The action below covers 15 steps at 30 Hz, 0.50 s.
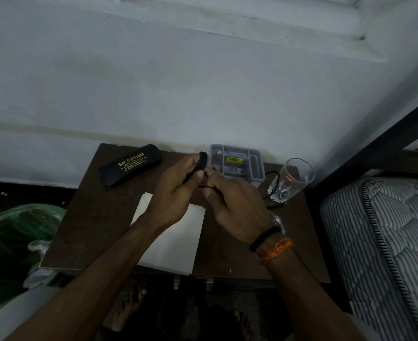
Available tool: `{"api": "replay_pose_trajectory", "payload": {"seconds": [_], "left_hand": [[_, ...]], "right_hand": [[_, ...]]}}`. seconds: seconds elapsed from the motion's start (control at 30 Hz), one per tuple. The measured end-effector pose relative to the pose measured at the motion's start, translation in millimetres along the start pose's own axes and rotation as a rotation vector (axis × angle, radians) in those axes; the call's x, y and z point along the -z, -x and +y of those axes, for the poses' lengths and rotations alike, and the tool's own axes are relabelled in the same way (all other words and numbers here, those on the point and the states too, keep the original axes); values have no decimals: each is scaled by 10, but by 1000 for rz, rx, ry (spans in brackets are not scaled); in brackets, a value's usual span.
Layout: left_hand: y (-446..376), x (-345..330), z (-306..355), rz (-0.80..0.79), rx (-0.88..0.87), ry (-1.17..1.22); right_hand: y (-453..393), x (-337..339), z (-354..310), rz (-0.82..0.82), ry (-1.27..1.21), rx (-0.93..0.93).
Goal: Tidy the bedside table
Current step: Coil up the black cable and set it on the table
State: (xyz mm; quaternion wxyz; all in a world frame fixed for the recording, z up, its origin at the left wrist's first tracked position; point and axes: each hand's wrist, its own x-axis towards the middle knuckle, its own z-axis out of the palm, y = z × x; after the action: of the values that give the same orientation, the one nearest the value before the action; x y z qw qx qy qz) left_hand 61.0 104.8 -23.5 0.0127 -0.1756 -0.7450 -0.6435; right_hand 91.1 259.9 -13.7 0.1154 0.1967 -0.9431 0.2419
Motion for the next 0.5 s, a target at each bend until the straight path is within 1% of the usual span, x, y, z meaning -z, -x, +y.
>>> {"api": "replay_pose_trajectory", "payload": {"seconds": [0.07, 0.2, 0.3, 0.37, 0.43, 0.5], "left_hand": [[-8, 21, 3, -13, -18, 6], [22, 29, -53, -101, -84, -142], [52, -2, -64, -160, -84, -228], [61, -20, -23, -204, -138, -293], [49, -24, 19, -255, -135, -250], [32, -19, 59, -279, -70, -80]], "right_hand": [[5, 47, 4, 69, -11, 20], [1, 78, 21, 229, 33, 30], [-13, 98, 67, 343, 65, -6], [-17, 110, 114, 374, 76, -32], [-19, 117, 150, 384, 72, -51], [-29, 120, 179, 410, 37, -86]]}}
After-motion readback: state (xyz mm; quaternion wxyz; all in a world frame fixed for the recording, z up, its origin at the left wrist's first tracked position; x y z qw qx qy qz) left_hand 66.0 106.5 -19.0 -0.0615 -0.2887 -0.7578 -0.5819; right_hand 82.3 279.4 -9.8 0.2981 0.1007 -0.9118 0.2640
